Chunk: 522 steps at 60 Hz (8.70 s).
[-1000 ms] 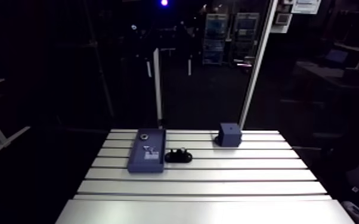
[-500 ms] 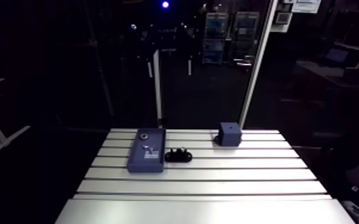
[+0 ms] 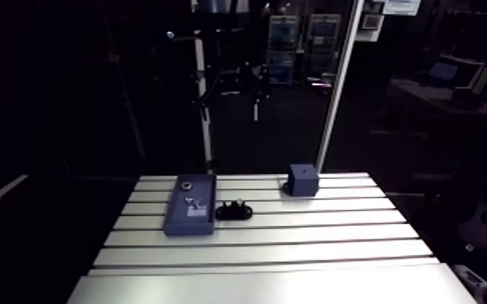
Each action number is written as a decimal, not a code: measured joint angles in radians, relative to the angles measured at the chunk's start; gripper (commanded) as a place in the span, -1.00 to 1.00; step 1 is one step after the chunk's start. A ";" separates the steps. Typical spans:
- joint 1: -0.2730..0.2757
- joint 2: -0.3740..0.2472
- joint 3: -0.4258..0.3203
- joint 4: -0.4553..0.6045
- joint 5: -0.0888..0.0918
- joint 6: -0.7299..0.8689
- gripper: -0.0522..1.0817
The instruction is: Pick up the M10 bolt and insert it into the hole until fully seated.
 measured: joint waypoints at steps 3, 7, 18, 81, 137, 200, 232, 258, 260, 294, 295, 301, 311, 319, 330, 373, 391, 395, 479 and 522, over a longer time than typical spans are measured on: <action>-0.002 0.005 0.023 -0.043 0.004 -0.001 -0.89; -0.003 0.014 0.050 -0.095 0.014 -0.002 -0.88; -0.009 0.040 0.109 -0.205 0.046 -0.004 -0.89; -0.054 0.110 0.307 -0.484 0.064 -0.008 -0.88; -0.060 0.191 0.351 -0.568 0.061 -0.037 -0.23; -0.059 0.228 0.349 -0.587 0.065 -0.036 -0.05; -0.058 0.238 0.345 -0.588 0.066 -0.036 0.12; -0.058 0.238 0.340 -0.587 0.069 -0.036 0.19; -0.058 0.239 0.340 -0.587 0.069 -0.036 0.19; -0.057 0.242 0.340 -0.584 0.071 -0.036 0.22; -0.057 0.242 0.340 -0.584 0.071 -0.036 0.22; -0.058 0.242 0.340 -0.584 0.071 -0.036 0.24; -0.058 0.242 0.340 -0.583 0.071 -0.036 0.31; -0.058 0.243 0.341 -0.583 0.071 -0.036 0.36; -0.057 0.244 0.340 -0.583 0.072 -0.036 0.42; -0.056 0.236 0.308 -0.578 0.078 -0.035 0.59; -0.057 0.221 0.242 -0.499 0.076 -0.035 0.85; -0.057 0.212 0.219 -0.458 0.075 -0.034 0.89; -0.233 0.293 -0.248 0.240 0.030 -0.011 0.99; -0.289 0.465 -0.440 0.285 0.015 -0.017 0.99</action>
